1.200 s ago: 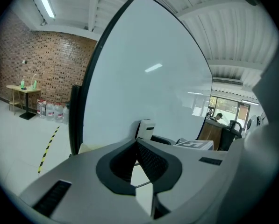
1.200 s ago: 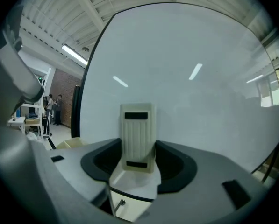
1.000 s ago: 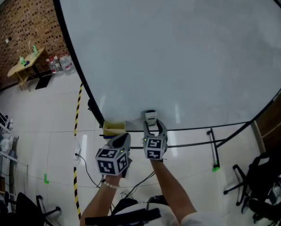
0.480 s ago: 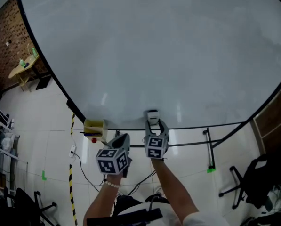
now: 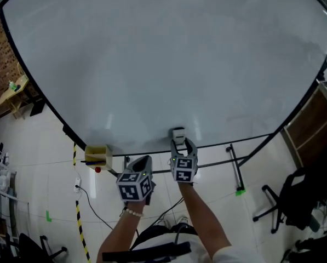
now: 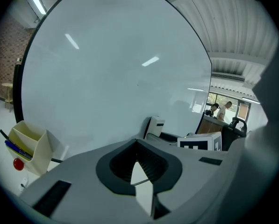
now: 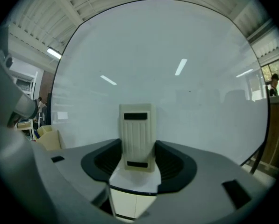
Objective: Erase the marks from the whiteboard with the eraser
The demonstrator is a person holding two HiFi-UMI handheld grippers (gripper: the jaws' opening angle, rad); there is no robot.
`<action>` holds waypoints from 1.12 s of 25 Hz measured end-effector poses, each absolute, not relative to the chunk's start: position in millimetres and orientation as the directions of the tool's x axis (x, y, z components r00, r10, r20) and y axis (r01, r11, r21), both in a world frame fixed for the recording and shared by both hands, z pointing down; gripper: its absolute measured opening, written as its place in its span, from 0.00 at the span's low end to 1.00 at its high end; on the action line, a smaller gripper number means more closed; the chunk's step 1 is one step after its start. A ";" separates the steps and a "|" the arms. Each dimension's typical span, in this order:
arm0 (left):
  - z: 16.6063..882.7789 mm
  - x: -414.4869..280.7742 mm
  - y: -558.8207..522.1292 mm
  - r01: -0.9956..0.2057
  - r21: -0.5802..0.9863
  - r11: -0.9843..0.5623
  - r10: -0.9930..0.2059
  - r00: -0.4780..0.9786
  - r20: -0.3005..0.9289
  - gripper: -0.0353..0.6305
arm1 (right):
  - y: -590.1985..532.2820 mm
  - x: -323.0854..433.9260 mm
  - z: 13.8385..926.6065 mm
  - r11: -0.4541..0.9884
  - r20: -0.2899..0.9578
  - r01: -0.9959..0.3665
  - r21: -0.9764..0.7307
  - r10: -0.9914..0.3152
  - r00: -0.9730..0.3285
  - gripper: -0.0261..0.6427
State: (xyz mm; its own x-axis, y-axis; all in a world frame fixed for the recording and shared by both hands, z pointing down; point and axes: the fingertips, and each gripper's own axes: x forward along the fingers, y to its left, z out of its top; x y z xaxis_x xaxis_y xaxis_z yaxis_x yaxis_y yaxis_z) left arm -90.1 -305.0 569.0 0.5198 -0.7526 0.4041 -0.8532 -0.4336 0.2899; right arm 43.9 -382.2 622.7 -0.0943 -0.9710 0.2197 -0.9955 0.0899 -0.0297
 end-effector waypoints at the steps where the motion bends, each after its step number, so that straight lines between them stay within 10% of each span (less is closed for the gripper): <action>1: 570.7 -87.4 -306.7 -0.851 0.285 -0.440 -0.749 0.524 0.406 0.03 | -381.9 49.8 622.9 0.079 0.219 -0.996 -0.037 -0.972 -0.085 0.42; 28: 588.1 182.8 -312.8 -0.790 0.295 -0.537 -0.679 0.613 0.405 0.03 | -365.4 341.7 639.4 0.017 0.210 -1.000 -0.014 -0.977 -0.020 0.42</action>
State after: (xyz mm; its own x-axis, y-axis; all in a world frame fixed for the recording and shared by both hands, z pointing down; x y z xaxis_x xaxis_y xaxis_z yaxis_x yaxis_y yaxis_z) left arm 182.8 -312.8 588.1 0.6126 -0.6786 0.4052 -0.7902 -0.5373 0.2947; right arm 341.7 -365.4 639.4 -0.0199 -0.9775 0.2100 -0.9998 0.0175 -0.0137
